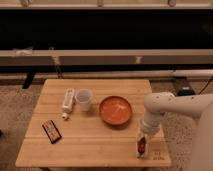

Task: Place the pepper on the white sponge

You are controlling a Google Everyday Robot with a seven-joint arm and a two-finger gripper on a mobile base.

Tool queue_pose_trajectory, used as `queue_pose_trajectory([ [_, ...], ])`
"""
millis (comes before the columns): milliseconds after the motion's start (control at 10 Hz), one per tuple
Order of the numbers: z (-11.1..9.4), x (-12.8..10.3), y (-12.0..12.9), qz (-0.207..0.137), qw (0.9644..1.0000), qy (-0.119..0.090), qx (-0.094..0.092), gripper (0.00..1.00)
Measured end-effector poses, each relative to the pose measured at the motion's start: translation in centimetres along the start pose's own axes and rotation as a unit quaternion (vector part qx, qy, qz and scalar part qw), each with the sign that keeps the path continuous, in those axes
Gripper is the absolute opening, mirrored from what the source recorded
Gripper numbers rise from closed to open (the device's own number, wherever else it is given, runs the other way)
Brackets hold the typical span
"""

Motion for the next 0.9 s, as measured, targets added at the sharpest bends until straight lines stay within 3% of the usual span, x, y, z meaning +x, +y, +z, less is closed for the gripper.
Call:
queue_pose_trajectory([
  [300, 0.7, 0.0, 0.0, 0.005, 0.9999, 0.013, 0.001, 0.74],
  [400, 0.9, 0.1, 0.1, 0.005, 0.9998, 0.018, 0.003, 0.79],
  [900, 1.0, 0.4, 0.3, 0.004, 0.9996, 0.028, 0.000, 0.80],
])
